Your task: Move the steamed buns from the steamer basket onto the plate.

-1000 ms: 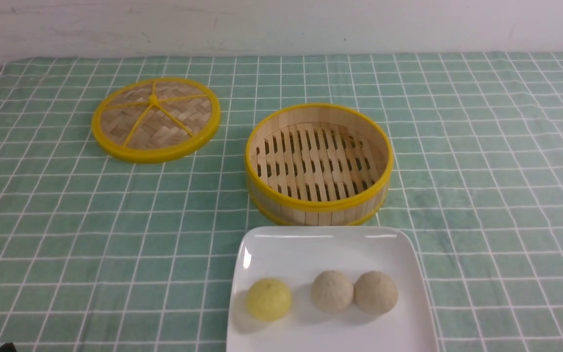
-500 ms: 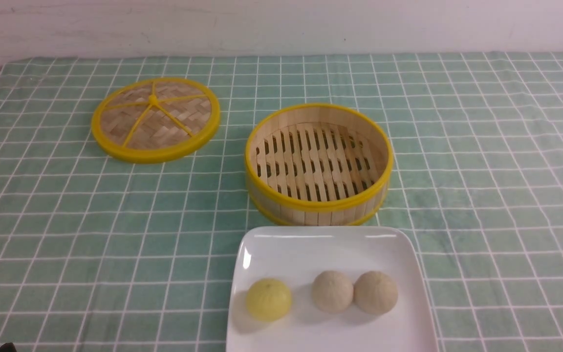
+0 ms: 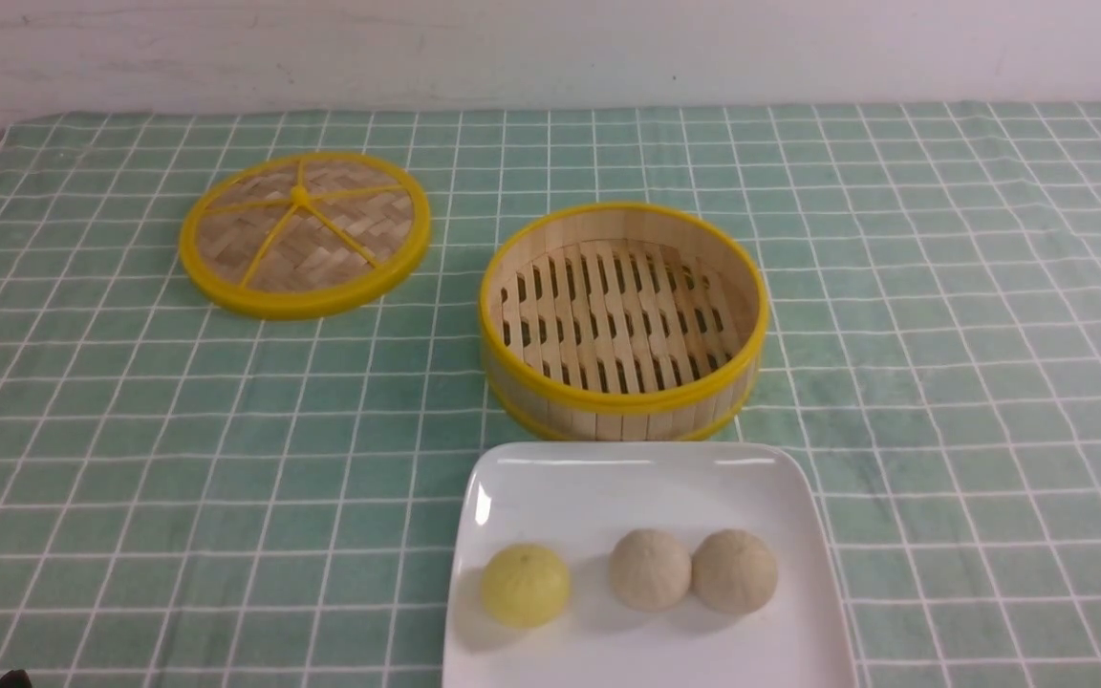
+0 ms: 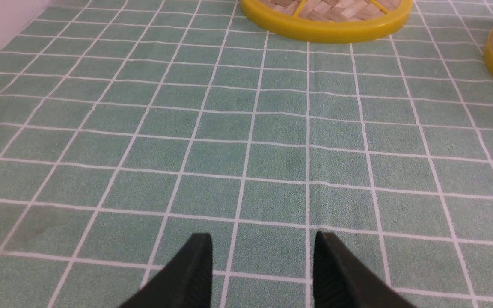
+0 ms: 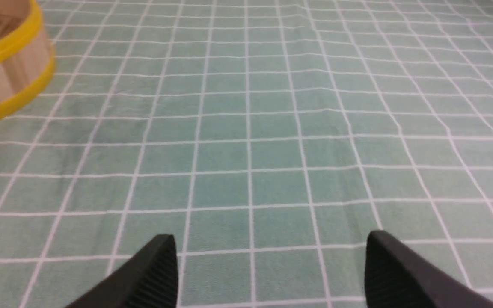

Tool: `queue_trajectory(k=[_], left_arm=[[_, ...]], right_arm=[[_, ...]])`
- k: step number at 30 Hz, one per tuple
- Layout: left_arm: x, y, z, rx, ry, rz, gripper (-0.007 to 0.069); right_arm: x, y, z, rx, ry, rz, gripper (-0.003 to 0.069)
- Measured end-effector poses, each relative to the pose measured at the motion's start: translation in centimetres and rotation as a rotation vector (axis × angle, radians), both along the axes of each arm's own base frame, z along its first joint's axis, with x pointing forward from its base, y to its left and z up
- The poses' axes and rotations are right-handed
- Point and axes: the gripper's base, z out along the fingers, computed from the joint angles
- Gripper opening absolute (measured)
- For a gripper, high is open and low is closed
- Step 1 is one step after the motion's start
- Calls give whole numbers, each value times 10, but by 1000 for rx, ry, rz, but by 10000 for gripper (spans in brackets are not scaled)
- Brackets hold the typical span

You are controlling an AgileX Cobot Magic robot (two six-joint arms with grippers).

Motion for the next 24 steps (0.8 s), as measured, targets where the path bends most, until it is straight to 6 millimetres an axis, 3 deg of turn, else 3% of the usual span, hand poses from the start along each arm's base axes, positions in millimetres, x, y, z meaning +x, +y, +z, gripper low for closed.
queue_trajectory(k=[8,24], left_arm=[[0,0,0,0,0,0,347],[0,0,0,12,0,1,347]], right_arm=[[2,-3,-28,121,33,-131,567],[4,-5,-27,58,-12,-124,567]])
